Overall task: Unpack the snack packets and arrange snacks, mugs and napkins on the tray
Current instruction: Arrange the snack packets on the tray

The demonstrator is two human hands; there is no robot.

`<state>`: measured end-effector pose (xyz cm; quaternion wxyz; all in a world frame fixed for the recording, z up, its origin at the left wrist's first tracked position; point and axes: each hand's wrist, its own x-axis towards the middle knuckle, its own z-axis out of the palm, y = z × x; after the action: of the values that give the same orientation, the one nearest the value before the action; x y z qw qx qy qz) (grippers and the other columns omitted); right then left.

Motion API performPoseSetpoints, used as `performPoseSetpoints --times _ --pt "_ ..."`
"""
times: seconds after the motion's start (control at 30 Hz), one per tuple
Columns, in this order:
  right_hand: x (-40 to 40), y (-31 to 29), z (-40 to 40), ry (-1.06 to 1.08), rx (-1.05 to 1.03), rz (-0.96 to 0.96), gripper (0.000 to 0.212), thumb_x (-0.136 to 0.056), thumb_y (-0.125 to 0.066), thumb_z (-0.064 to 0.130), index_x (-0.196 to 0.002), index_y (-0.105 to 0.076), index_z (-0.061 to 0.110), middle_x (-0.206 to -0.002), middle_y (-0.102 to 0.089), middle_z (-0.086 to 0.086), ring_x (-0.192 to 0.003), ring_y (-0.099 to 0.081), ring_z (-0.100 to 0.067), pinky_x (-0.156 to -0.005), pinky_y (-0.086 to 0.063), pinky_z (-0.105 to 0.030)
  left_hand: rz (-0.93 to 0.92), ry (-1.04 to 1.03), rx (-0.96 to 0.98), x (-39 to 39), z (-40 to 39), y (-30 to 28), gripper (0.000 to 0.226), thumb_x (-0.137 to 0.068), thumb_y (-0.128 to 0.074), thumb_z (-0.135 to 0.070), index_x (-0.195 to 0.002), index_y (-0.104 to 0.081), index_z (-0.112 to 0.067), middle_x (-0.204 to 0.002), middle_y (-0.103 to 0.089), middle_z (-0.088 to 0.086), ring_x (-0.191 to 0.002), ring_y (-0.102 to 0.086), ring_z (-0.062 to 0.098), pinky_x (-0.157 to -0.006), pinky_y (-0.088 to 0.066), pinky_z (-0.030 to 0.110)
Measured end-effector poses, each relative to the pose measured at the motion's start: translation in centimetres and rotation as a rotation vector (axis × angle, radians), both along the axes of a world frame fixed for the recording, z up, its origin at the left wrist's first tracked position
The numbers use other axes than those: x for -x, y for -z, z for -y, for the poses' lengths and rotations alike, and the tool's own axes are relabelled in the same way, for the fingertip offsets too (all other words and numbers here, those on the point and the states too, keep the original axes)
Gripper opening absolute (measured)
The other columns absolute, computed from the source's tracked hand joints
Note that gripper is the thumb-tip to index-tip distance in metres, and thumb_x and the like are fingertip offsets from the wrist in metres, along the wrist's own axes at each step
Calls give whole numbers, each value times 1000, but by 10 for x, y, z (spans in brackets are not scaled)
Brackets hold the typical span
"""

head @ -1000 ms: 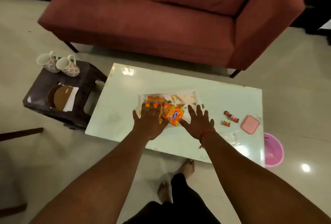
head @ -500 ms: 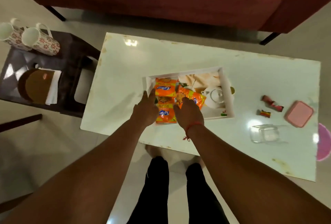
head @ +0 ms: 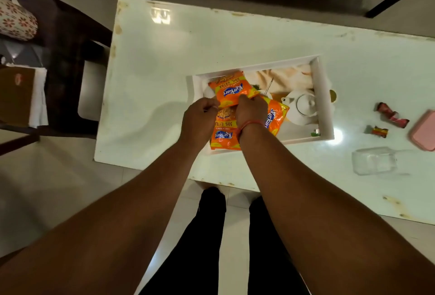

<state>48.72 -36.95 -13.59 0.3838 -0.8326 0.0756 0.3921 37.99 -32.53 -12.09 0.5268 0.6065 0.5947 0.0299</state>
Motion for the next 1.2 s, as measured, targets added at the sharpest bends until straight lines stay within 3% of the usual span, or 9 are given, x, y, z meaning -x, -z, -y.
performPoseSetpoints --times 0.1,0.2,0.3,0.4,0.6,0.77,0.9,1.1,1.2 --pt "-26 1 6 -110 31 190 16 -92 -48 18 -88 -60 9 -104 -66 -11 -84 -54 -26 -66 -31 -26 1 -27 -98 -15 -1 1 20 -92 -50 -13 -97 -65 -23 -109 -68 2 -98 -63 17 -89 -52 35" --pt "-58 0 18 -207 57 380 18 -90 -46 14 -72 -46 13 -93 -63 -17 -77 -45 -26 -66 -30 -32 9 43 -150 -39 1 0 27 -87 -48 -3 -104 -66 -14 -113 -65 6 -101 -58 15 -84 -43 20" --pt "-99 -8 34 -276 50 491 16 -95 -43 13 -89 -56 7 -90 -63 -14 -80 -50 -29 -65 -28 -30 57 76 -104 -71 12 2 31 -86 -45 -1 -107 -65 -13 -117 -62 8 -100 -57 13 -80 -43 12" --pt "-140 -9 51 -363 56 554 22 -98 -39 14 -105 -57 3 -105 -66 -20 -97 -60 -35 -64 -28 -25 112 68 -39 -103 28 3 30 -84 -45 -5 -104 -62 -19 -116 -63 6 -100 -62 23 -84 -50 36" --pt "-212 16 80 -441 75 516 16 -100 -40 16 -101 -52 7 -109 -64 -16 -86 -54 -20 -69 -39 -24 108 143 30 -169 55 18 33 -91 -46 -5 -121 -56 -12 -127 -57 7 -109 -57 19 -79 -42 27" --pt "-239 41 96 -436 62 475 22 -101 -43 22 -112 -55 6 -116 -64 -12 -93 -59 -19 -74 -45 -26 12 171 128 -214 66 33 30 -89 -44 -1 -116 -54 -6 -118 -62 21 -105 -63 38 -84 -56 46" --pt "-245 53 99 -378 33 455 24 -102 -44 24 -113 -55 7 -118 -64 -9 -93 -57 -14 -60 -40 -14 -25 164 189 -233 72 40 34 -92 -44 2 -123 -53 11 -120 -62 30 -110 -63 43 -91 -55 49" --pt "-247 61 101 -295 -53 489 25 -104 -43 28 -113 -54 7 -117 -65 -7 -91 -57 -10 -58 -38 -6 -23 121 97 -243 81 39 26 -102 -43 -15 -120 -59 -5 -112 -64 12 -99 -63 23 -69 -46 24" --pt "-247 61 104 -288 -84 449 30 -103 -43 33 -120 -51 9 -120 -64 -7 -95 -59 -10 -61 -42 -7 -24 136 50 -243 81 40 28 -102 -43 -14 -126 -56 -5 -118 -63 11 -104 -63 23 -73 -47 22"
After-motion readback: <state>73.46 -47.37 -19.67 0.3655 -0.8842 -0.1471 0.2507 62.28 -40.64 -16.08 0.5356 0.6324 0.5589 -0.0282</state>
